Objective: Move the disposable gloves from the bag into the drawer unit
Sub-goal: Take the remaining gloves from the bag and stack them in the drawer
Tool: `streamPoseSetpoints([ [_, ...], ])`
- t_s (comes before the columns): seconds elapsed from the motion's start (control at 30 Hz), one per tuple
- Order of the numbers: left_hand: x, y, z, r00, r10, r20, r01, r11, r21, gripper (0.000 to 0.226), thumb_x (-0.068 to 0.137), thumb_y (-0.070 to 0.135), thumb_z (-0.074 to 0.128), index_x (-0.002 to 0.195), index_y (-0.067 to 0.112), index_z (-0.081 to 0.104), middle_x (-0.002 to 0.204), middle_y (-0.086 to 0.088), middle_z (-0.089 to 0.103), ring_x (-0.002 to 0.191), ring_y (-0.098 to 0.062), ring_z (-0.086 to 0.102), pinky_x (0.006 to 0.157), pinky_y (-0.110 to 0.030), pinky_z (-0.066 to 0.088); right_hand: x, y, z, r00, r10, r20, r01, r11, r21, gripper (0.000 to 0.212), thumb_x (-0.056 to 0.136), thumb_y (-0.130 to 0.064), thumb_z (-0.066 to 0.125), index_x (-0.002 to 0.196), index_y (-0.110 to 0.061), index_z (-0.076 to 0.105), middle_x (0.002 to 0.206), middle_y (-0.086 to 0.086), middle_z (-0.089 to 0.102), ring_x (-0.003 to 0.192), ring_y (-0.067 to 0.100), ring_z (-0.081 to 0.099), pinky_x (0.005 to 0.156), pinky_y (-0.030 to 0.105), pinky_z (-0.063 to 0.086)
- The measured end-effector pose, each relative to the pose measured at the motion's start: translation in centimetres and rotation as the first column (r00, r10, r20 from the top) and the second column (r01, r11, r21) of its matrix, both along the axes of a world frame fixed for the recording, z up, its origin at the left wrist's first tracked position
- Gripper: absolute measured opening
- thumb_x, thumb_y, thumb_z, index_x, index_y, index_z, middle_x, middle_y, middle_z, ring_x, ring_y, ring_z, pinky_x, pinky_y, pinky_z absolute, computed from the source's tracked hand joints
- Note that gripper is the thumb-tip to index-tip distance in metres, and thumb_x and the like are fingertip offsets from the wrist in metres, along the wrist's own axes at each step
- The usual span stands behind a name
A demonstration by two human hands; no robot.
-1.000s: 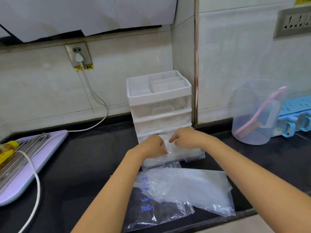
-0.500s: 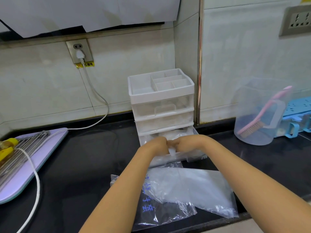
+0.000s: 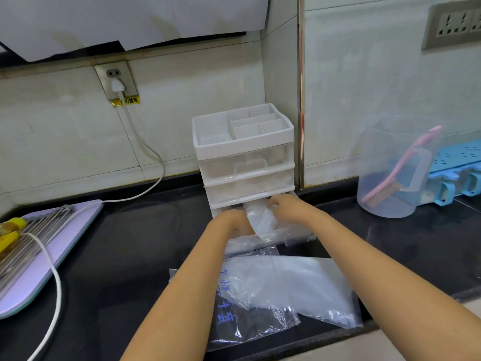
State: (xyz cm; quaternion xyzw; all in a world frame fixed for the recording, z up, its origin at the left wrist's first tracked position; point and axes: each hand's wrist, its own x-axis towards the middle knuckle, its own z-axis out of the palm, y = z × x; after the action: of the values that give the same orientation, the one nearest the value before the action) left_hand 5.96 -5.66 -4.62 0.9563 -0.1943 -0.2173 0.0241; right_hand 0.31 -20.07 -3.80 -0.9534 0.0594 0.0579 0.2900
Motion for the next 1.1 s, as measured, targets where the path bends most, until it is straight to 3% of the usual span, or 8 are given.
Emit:
streamPoseSetpoints([
  [0.13, -0.4, 0.3, 1.2, 0.995, -0.001, 0.096, 0.001, 1.0, -0.006, 0.057, 0.08, 0.043, 0.071, 0.125, 0.013, 0.053, 0.124, -0.004, 0.058, 0.094, -0.021, 0.051, 0.08, -0.029, 0.043, -2.0, -1.2, 0.9, 0.979, -0.006, 0.203, -0.024, 0.989, 0.145, 0.036, 0.092, -0.005, 0.044, 0.118, -0.02, 0.064, 0.128, -0.001, 0.058, 0.121, 0.015, 0.052, 0.093, 0.02, 0.037],
  [0.23, -1.8, 0.3, 3.0, 0.986, 0.043, 0.158, -0.021, 0.99, -0.139, 0.065, 0.081, 0.036, 0.073, 0.135, 0.01, 0.049, 0.13, -0.004, 0.054, 0.109, -0.023, 0.054, 0.085, -0.028, 0.043, -4.1, -1.6, 2.0, 0.96, 0.001, 0.281, -0.053, 0.982, 0.179, 0.023, 0.093, -0.009, 0.051, 0.103, -0.021, 0.069, 0.107, -0.004, 0.066, 0.102, 0.01, 0.06, 0.087, 0.019, 0.042],
  [0.4, -6.9, 0.9, 4.2, 0.968, 0.108, 0.228, 0.024, 0.86, -0.51, 0.027, 0.083, 0.024, 0.073, 0.107, 0.015, 0.065, 0.107, -0.001, 0.065, 0.095, -0.015, 0.061, 0.079, -0.023, 0.047, -9.1, -2.4, 2.0, 0.945, 0.019, 0.326, -0.061, 0.991, 0.12, 0.018, 0.092, -0.016, 0.056, 0.104, -0.023, 0.068, 0.095, -0.004, 0.065, 0.087, 0.009, 0.061, 0.074, 0.018, 0.046],
  [0.57, -12.8, 2.0, 1.6, 0.986, 0.043, 0.162, 0.066, 0.789, -0.611, 0.01, 0.083, 0.026, 0.069, 0.091, 0.02, 0.068, 0.091, 0.007, 0.068, 0.084, -0.009, 0.064, 0.07, -0.017, 0.049, -13.8, -2.5, 0.1, 0.955, -0.005, 0.295, -0.013, 0.998, 0.057, 0.018, 0.088, -0.021, 0.064, 0.104, -0.025, 0.068, 0.092, -0.011, 0.065, 0.084, 0.0, 0.061, 0.074, 0.012, 0.048],
  [0.73, -16.8, 2.3, -2.0, 0.983, 0.012, 0.183, 0.107, 0.776, -0.622, 0.035, 0.088, 0.033, 0.064, 0.121, 0.029, 0.058, 0.122, 0.014, 0.056, 0.114, -0.003, 0.05, 0.092, -0.014, 0.035, -17.2, -2.6, -3.1, 0.962, -0.07, 0.264, 0.071, 0.997, 0.003, 0.032, 0.088, -0.03, 0.064, 0.12, -0.028, 0.062, 0.117, -0.012, 0.064, 0.11, 0.005, 0.057, 0.093, 0.018, 0.042],
  [0.87, -18.5, 2.2, -4.1, 0.989, -0.03, 0.142, 0.11, 0.792, -0.6, 0.061, 0.088, 0.041, 0.062, 0.143, 0.027, 0.038, 0.147, 0.012, 0.038, 0.134, -0.005, 0.034, 0.108, -0.016, 0.024, -19.3, -2.0, -5.1, 0.97, -0.13, 0.204, 0.121, 0.991, 0.055, 0.066, 0.086, -0.042, 0.065, 0.144, -0.028, 0.037, 0.143, -0.01, 0.044, 0.13, 0.015, 0.042, 0.106, 0.026, 0.032],
  [1.0, -19.3, 2.6, -5.0, 0.991, -0.054, 0.119, 0.116, 0.782, -0.612, 0.067, 0.09, 0.044, 0.06, 0.147, 0.027, 0.031, 0.155, 0.013, 0.024, 0.143, -0.002, 0.014, 0.115, -0.019, 0.011, -20.7, -1.2, -6.0, 0.97, -0.097, 0.222, 0.107, 0.994, -0.032, 0.064, 0.095, -0.042, 0.052, 0.149, -0.021, 0.026, 0.155, -0.007, 0.024, 0.143, 0.014, 0.021, 0.115, 0.024, 0.004],
  [1.1, -19.4, 2.9, -5.2, 0.992, -0.047, 0.121, 0.113, 0.771, -0.626, 0.067, 0.088, 0.044, 0.063, 0.145, 0.027, 0.034, 0.154, 0.012, 0.025, 0.143, -0.002, 0.015, 0.117, -0.02, 0.012, -21.0, -0.8, -6.6, 0.951, -0.128, 0.281, 0.128, 0.992, 0.016, 0.056, 0.095, -0.037, 0.054, 0.145, -0.022, 0.035, 0.153, -0.004, 0.032, 0.143, 0.014, 0.024, 0.115, 0.022, 0.002],
])
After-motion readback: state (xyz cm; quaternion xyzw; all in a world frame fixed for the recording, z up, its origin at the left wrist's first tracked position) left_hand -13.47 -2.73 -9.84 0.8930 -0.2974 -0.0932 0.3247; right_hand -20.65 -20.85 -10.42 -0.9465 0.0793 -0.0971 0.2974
